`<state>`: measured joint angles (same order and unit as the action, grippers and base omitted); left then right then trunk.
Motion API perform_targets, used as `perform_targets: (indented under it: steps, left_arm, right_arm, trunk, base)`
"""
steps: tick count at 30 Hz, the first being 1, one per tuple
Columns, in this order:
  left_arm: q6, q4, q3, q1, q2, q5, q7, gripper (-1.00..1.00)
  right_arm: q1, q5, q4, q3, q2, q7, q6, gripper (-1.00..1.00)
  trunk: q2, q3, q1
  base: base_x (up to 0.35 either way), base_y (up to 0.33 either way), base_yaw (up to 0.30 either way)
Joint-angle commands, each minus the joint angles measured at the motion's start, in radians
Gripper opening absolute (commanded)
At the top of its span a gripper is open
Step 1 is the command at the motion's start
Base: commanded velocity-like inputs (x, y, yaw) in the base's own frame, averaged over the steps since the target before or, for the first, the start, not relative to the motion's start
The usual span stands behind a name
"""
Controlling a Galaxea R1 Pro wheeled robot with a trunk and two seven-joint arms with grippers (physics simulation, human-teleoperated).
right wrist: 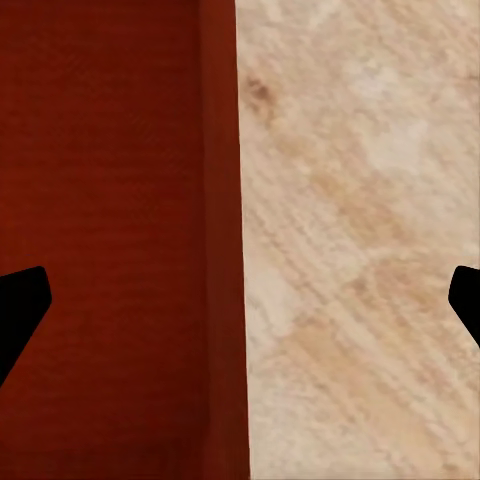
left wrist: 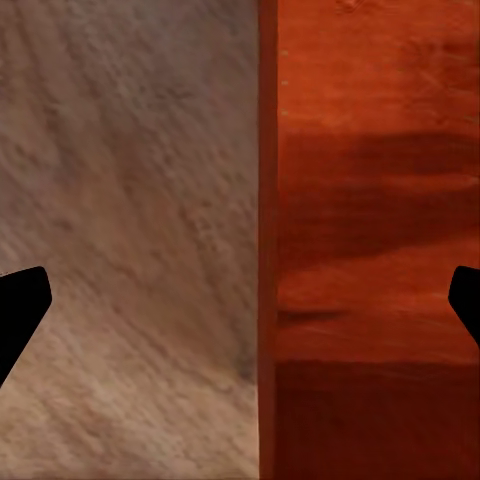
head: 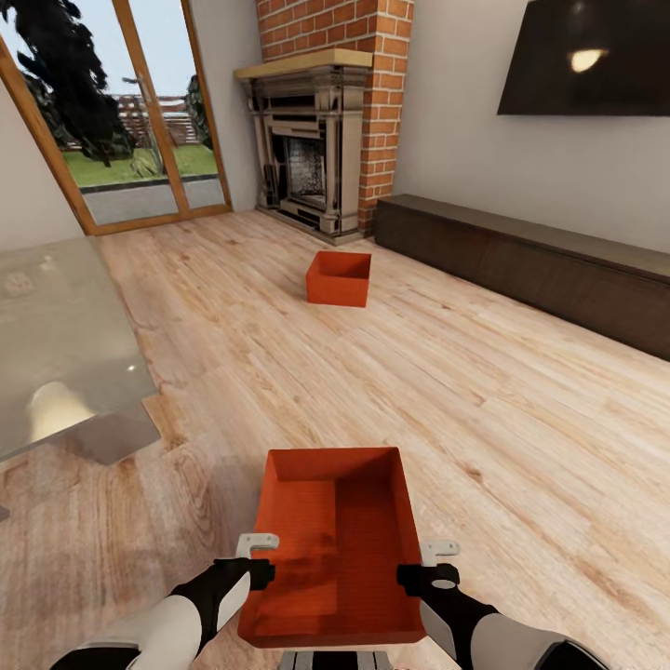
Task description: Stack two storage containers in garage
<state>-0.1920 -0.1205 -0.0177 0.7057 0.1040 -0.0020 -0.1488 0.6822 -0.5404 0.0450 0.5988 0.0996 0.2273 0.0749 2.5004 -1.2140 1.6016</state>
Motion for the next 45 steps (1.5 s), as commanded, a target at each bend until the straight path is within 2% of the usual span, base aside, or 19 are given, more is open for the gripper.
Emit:
perform_targets:
  steps: [1, 27, 34, 45]
  left_arm:
    - [-0.006, -0.002, -0.001, 0.000, 0.000, 0.000, -0.003, 1.00]
    - [-0.006, -0.002, -0.001, 0.000, 0.001, -0.001, -0.005, 1.00]
    - [-0.007, -0.001, -0.001, 0.000, 0.002, 0.002, -0.094, 1.00]
    - [-0.007, -0.001, -0.001, 0.000, 0.000, 0.002, -0.091, 1.00]
  right_arm:
    - [0.000, -0.010, 0.000, 0.009, 0.000, 0.003, 0.003, 1.00]
    - [0.000, -0.010, 0.000, 0.009, -0.001, 0.003, 0.002, 1.00]
    - [0.000, -0.010, 0.000, 0.009, 0.002, 0.003, 0.002, 1.00]
    - [0.000, -0.010, 0.000, 0.009, 0.002, 0.003, 0.003, 1.00]
  trunk:
    - [0.000, -0.001, 0.000]
    - [0.000, -0.001, 0.000]
    - [0.000, -0.001, 0.000]
    - [0.000, -0.001, 0.000]
  base:
    - [0.000, 0.000, 0.000]
    - [0.000, 0.000, 0.000]
    - [0.000, 0.000, 0.000]
    - [0.000, 0.000, 0.000]
